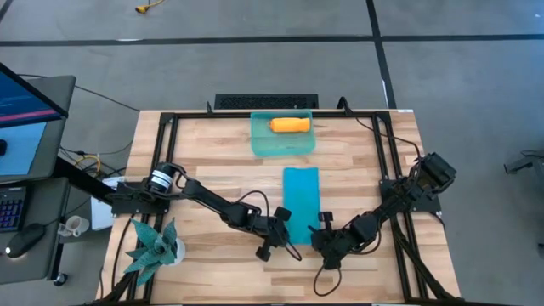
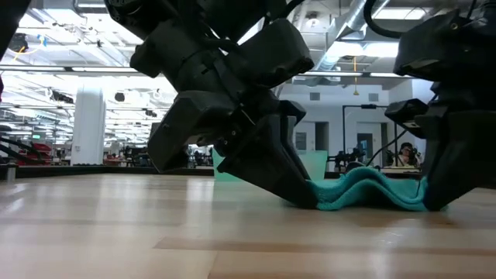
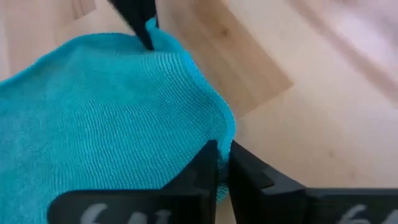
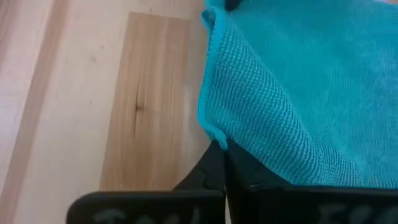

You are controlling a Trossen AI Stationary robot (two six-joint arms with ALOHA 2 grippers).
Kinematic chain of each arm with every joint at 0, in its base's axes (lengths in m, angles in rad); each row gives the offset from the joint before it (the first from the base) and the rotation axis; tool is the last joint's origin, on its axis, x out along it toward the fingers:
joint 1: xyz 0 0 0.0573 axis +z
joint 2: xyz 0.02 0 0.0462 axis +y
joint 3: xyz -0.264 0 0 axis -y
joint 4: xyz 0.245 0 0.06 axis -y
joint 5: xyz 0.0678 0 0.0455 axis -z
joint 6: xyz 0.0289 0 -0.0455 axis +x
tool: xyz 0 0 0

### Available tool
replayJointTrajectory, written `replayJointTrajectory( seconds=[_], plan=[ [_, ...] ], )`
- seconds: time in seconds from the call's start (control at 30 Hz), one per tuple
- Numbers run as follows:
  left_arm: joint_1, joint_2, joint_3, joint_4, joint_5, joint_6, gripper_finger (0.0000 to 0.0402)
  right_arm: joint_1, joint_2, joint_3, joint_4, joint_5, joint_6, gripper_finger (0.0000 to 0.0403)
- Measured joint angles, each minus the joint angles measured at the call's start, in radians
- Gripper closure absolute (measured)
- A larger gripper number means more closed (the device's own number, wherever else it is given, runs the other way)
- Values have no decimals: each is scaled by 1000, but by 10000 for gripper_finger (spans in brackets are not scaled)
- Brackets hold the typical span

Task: Roll microfiber towels into tight, uniform cylinder then place into a basket
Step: Roll the blue microfiber cloth on the table

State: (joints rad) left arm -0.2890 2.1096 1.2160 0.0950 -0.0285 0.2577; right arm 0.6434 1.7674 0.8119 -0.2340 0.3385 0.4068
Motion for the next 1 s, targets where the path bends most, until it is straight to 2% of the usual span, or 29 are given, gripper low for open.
replayJointTrajectory(
  seconds=[0.2, 0.3, 0.63, 1.0],
  plan=[
    [2, -62, -3, -131, -60, -17, 397, 6, -51, -8, -18, -1, 0, 397],
    [-9, -114, -2, -192, -93, -41, 397, 21, -92, -7, -10, 31, 1, 397],
    [-94, -211, -3, -260, -200, -62, 396, 32, -117, 34, 80, 55, -41, 398],
    [-197, -321, -2, -376, -431, -132, 395, 68, -117, 167, 53, 115, -52, 400]
  ],
)
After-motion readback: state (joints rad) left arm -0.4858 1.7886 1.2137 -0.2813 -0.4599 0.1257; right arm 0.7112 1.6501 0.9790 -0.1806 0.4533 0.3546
